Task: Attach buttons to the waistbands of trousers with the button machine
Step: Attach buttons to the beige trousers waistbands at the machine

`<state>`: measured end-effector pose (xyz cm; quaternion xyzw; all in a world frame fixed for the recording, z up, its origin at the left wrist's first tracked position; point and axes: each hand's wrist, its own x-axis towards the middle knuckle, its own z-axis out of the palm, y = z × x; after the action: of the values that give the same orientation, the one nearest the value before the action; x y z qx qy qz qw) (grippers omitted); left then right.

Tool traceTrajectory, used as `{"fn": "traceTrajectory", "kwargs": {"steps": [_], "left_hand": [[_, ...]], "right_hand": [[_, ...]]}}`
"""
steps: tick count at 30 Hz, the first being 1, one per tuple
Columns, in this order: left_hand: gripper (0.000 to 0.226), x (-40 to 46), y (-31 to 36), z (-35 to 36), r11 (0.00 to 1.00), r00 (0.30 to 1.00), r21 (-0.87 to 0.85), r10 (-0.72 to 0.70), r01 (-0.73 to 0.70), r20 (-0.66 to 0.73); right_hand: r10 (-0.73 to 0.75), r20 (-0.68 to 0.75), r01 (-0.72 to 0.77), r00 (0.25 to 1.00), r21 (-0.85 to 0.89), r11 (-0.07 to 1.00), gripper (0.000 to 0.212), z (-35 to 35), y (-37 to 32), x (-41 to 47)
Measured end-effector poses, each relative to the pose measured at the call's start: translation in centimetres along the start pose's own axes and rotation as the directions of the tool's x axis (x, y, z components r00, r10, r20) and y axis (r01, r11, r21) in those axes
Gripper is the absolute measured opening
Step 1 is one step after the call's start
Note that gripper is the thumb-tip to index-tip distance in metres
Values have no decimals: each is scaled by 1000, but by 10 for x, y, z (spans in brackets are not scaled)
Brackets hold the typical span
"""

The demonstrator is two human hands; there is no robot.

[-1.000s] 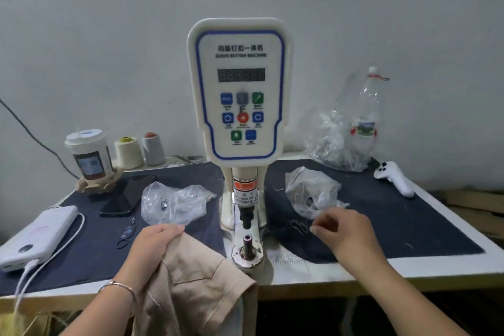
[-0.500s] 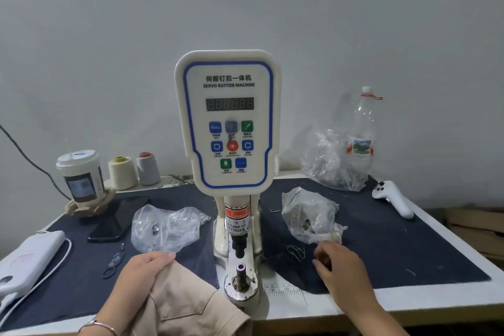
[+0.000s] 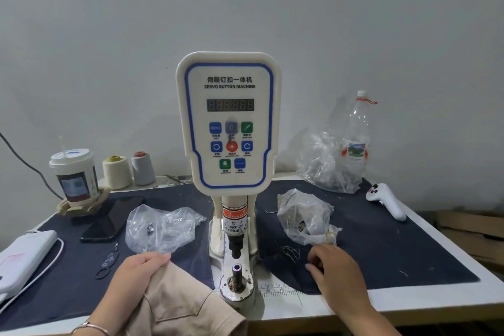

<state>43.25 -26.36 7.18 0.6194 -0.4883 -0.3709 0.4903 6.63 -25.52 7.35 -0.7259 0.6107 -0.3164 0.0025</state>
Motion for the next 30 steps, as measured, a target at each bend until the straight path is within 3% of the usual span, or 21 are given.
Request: {"fn": "traceTrajectory", "kwargs": {"steps": [7, 13, 20, 30], "left_hand": [[33, -2, 0, 0, 1000, 1000, -7, 8, -8, 6], [27, -1, 1, 1, 1000, 1000, 2, 1, -1, 2], [31, -3, 2, 2, 1000, 1000, 13, 17, -17, 3], [33, -3, 1, 1, 1000, 1000, 9, 15, -15, 6]], "right_hand": [[-11, -47, 11, 999, 0, 1000, 20, -1, -1, -3], [-52, -38, 53, 998, 18, 998, 10, 5, 4, 2], [-13, 16, 12, 1000, 63, 998, 12, 10, 8, 8], [96, -54, -84, 994, 187, 979, 4, 4, 8, 5]]}}
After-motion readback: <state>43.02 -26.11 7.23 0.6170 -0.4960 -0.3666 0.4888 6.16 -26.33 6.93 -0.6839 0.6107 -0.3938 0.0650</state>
